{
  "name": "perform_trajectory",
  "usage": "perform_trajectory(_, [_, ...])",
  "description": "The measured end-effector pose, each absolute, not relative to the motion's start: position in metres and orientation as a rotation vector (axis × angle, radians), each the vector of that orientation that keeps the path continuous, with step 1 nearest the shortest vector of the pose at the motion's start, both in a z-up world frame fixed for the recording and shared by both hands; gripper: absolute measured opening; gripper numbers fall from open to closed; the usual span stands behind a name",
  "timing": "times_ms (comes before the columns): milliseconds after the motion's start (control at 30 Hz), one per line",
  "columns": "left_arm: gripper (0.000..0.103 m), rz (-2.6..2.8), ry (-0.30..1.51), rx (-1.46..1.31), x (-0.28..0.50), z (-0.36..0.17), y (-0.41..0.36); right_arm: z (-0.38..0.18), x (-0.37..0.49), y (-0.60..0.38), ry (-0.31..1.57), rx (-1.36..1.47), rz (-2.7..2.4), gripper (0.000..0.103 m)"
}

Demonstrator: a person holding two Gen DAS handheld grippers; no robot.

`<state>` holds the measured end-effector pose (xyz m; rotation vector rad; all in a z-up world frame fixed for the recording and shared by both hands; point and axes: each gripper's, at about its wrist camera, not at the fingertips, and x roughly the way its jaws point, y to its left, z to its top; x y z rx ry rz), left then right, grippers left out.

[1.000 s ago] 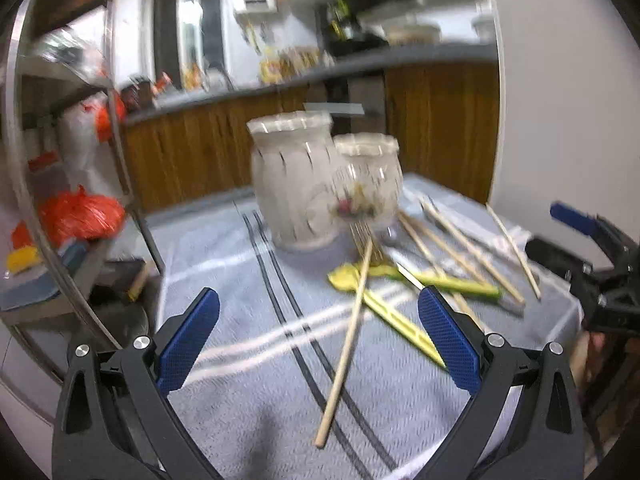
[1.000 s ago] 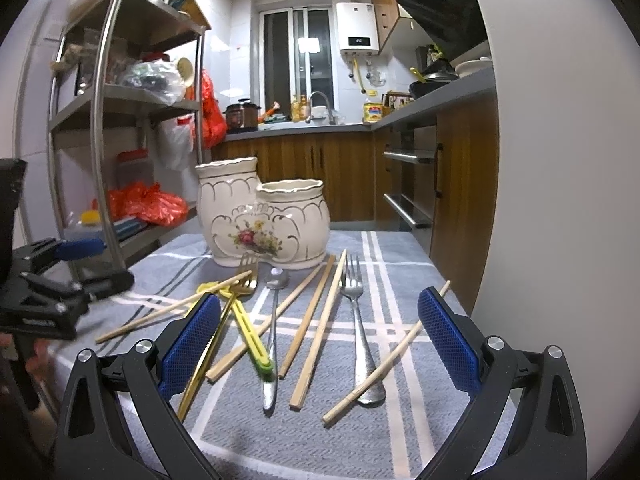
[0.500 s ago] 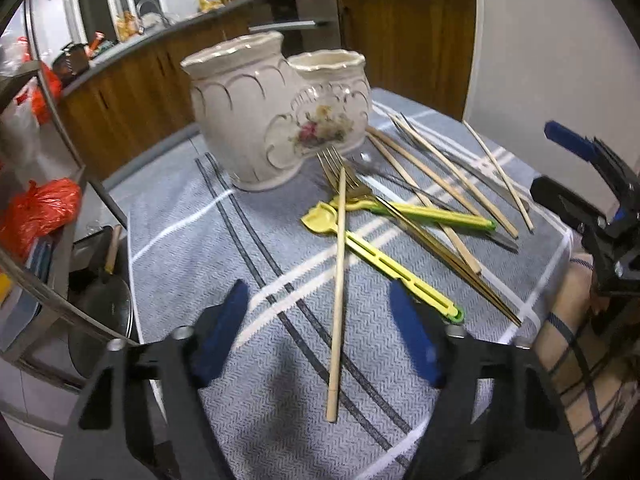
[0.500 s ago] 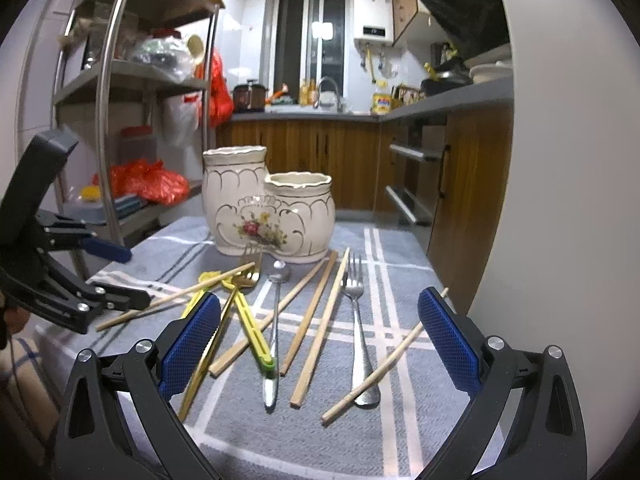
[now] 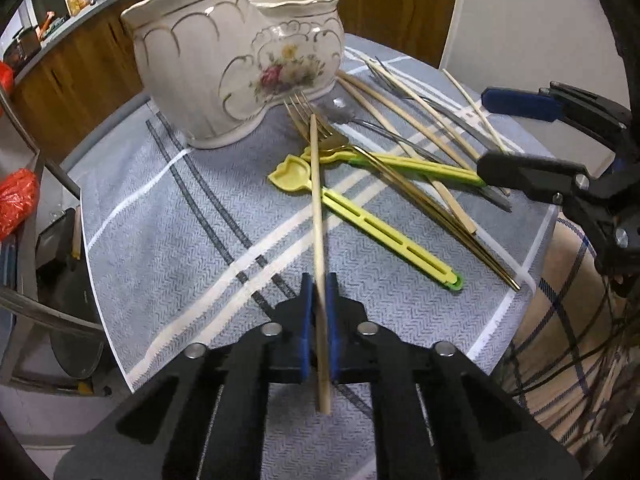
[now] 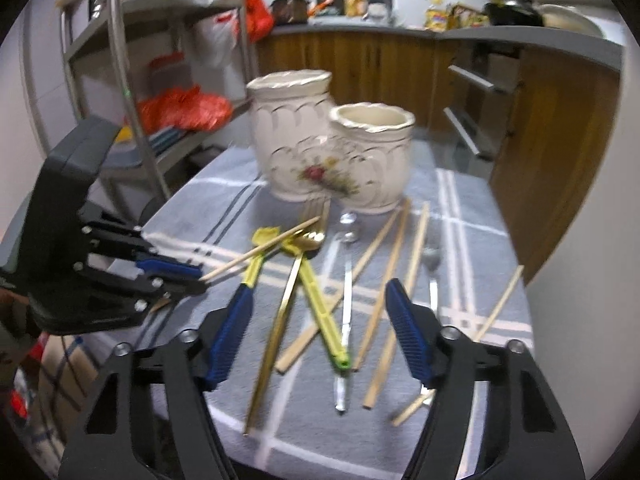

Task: Organize utensils
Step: 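Grasp a wooden chopstick with the left tool while the right tool grasps a yellow spatula, then carry chopstick and spatula up and lower them into the ceramic holder's two pots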

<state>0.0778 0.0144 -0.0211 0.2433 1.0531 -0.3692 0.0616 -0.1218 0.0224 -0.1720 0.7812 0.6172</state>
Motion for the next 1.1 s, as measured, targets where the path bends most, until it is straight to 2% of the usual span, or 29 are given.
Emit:
perform_trajectory(500, [0.005, -0.343, 0.915, 0.123, 0.037, 0.005, 0.069, 0.002, 0.082, -0.042, 0.994, -0.315, 0.697, 0.028])
perform_trajectory(867, [0.005, -0.350, 0.857, 0.117, 0.028, 0.011, 0.069, -0.014, 0.106, -0.026, 1.054, -0.304, 0.634, 0.020])
perform_trajectory(933, [0.005, -0.347, 0.847, 0.117, 0.026, 0.012, 0.070, -0.014, 0.107, -0.027, 1.056, -0.288, 0.643, 0.013])
perform_trajectory(1100, [0.005, -0.339, 0.782, 0.091, 0.024, 0.017, 0.076, -0.008, 0.104, -0.034, 1.015, -0.263, 0.653, 0.011])
